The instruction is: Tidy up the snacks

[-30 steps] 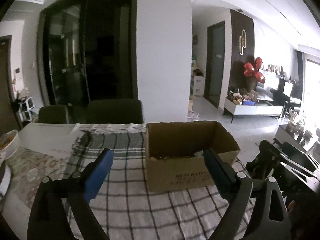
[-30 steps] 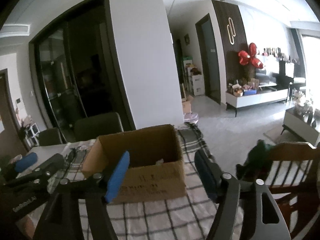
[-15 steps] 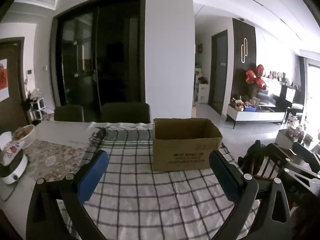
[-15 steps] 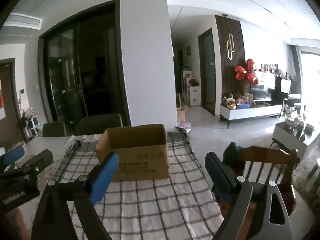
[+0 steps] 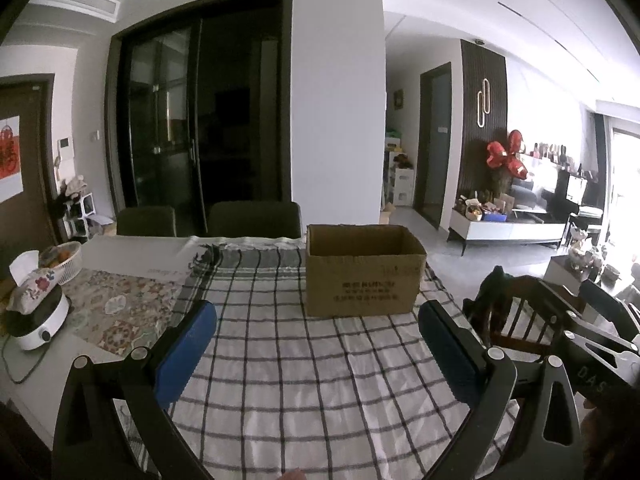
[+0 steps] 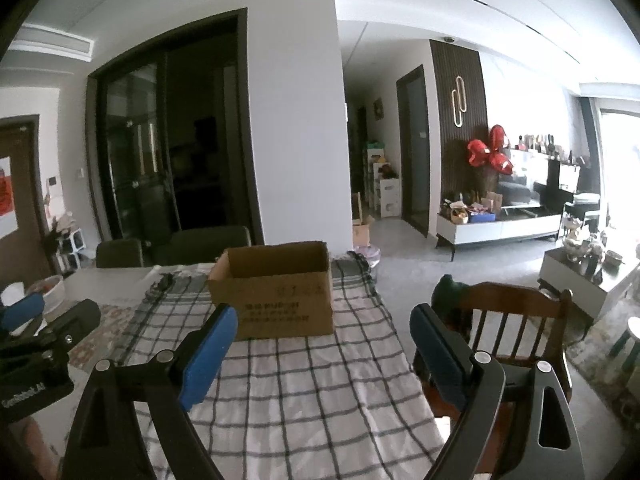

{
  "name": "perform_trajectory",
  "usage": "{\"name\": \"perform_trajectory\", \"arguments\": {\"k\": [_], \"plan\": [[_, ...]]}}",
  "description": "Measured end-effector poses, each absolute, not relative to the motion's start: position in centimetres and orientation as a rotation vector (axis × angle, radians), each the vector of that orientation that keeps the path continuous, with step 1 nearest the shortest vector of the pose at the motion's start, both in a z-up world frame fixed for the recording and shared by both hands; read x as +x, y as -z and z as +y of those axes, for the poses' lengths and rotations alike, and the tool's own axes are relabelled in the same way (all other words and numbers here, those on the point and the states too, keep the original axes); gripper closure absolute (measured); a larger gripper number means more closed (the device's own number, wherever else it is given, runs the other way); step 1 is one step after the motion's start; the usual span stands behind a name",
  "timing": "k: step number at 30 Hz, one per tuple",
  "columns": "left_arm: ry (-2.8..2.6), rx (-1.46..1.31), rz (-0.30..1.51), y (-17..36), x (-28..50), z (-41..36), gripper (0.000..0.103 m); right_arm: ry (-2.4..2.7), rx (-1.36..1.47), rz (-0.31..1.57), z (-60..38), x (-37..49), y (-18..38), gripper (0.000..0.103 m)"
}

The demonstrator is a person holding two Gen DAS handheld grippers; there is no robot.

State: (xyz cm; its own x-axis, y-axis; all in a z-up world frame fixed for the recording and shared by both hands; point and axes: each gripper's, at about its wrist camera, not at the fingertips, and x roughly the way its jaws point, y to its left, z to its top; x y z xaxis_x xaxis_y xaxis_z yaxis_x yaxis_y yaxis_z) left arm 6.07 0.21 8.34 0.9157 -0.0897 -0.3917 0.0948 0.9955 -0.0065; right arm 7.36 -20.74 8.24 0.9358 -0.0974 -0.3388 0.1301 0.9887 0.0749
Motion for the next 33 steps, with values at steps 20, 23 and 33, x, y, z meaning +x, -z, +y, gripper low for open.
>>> {"name": "perform_trajectory", "arguments": {"k": [20, 23, 33], "plan": [[0.097, 0.01, 0.406, -7.4, 2.5, 0.5, 0.0, 0.078, 0.12, 0.374, -19.9, 4.2, -6.7, 0.014], [0.088, 0.014, 0.401, -7.4, 2.2, 0.6, 0.0, 0.079, 0.12, 0.372, -19.8, 4.0, -6.6, 0.014], [0.09, 0.016, 0.41, -6.9, 1.7, 0.6, 0.0, 0.08, 0.121, 0.374, -19.9, 3.8, -6.5, 0.014]]}}
